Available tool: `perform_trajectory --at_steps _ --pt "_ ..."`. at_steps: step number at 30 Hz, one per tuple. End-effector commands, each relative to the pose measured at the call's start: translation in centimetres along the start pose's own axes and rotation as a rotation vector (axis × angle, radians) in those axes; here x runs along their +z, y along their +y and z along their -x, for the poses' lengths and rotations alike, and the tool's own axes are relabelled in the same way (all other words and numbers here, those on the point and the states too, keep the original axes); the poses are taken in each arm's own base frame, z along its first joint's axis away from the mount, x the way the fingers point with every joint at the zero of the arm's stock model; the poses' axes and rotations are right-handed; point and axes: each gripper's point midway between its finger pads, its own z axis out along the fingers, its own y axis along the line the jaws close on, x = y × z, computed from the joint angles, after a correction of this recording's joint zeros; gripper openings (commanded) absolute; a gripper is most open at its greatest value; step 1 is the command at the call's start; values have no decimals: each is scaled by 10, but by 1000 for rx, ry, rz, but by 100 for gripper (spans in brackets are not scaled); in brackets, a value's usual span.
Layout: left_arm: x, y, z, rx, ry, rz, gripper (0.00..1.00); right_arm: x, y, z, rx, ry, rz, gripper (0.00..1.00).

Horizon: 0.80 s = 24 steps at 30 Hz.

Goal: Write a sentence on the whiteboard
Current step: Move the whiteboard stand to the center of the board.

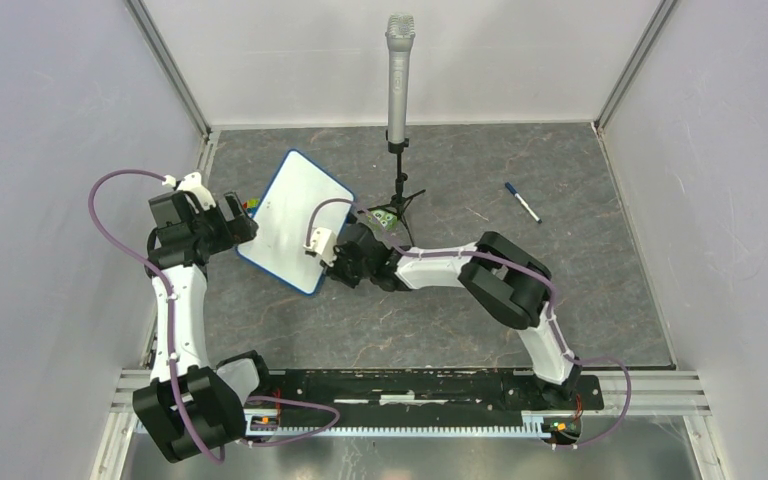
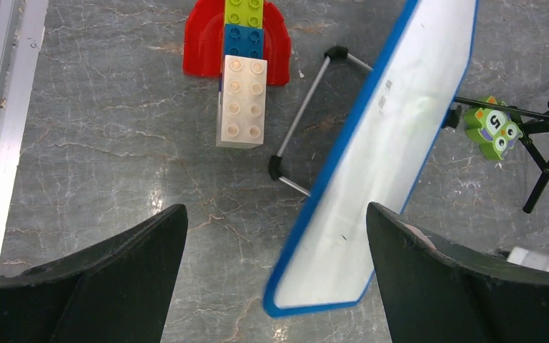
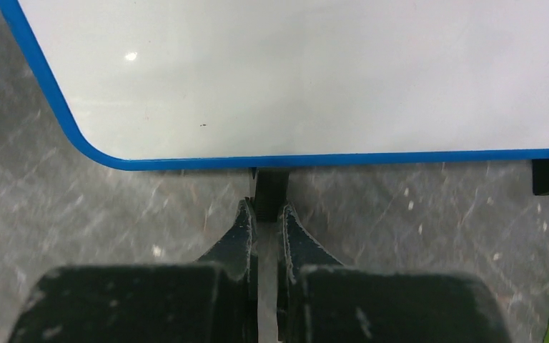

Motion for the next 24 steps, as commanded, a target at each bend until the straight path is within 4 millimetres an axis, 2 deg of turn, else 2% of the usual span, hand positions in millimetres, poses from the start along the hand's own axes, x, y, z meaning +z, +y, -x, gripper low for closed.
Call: perform_trajectory --at_steps 1,8,12,17,21,22,24 --pt "-7 -7 19 -36 -62 -23 100 -30 16 -3 13 4 28 0" --pt "-12 -6 28 -27 -100 -7 100 -65 43 -39 28 80 88 0" --pt "-14 -6 30 -26 -110 -5 100 -81 52 -57 51 109 89 0" --pt "-16 -7 32 -27 -118 -5 100 -95 69 -76 109 144 95 0" --pt "-17 -7 33 -27 -122 -6 100 -101 83 -82 164 150 103 0" --pt "-17 -7 33 -27 -122 -4 100 -102 85 -81 168 150 107 7" --pt "-17 -7 33 -27 -121 -7 100 -103 90 -81 185 153 118 38"
